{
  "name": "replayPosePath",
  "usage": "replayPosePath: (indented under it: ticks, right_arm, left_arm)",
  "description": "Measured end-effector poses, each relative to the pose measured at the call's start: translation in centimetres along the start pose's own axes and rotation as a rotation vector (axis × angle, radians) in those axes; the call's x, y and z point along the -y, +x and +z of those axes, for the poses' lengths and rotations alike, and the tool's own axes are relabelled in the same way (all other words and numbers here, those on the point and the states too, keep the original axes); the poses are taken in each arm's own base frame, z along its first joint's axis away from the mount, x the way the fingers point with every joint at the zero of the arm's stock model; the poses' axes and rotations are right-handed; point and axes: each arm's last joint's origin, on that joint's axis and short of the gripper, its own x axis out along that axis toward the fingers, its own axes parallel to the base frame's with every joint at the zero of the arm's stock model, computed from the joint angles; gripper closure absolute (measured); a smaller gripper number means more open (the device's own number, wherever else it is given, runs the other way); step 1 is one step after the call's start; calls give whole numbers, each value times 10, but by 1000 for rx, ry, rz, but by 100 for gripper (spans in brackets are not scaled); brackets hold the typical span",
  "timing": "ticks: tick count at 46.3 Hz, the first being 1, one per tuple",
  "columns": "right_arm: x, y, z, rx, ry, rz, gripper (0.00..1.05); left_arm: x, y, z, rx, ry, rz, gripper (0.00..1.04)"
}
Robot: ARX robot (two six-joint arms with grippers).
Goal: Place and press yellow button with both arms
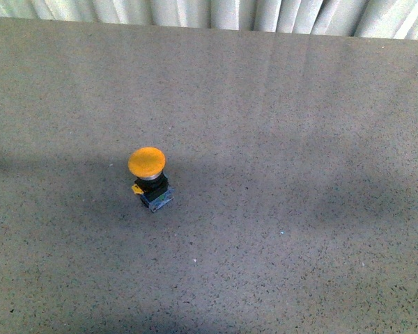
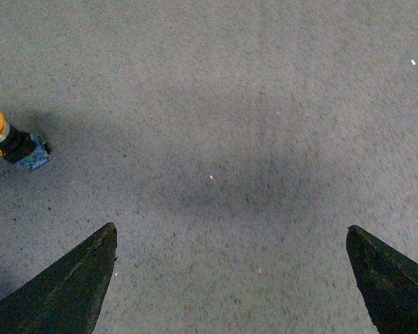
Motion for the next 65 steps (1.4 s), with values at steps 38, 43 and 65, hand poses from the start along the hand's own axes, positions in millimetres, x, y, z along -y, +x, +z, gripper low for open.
replayPosePath:
  ticks: [38, 43, 65]
  right_arm:
    - [-167, 164, 46, -16, -532, 467, 66]
    - [-173, 174, 45, -45, -510, 481, 87]
    - [-179, 187, 37, -143, -398, 540, 103]
  left_arm:
    - [0, -39, -15, 19, 1, 0, 103]
    - [0, -43, -14, 23, 1, 0, 103]
    - [0, -53, -15, 22, 1, 0, 103]
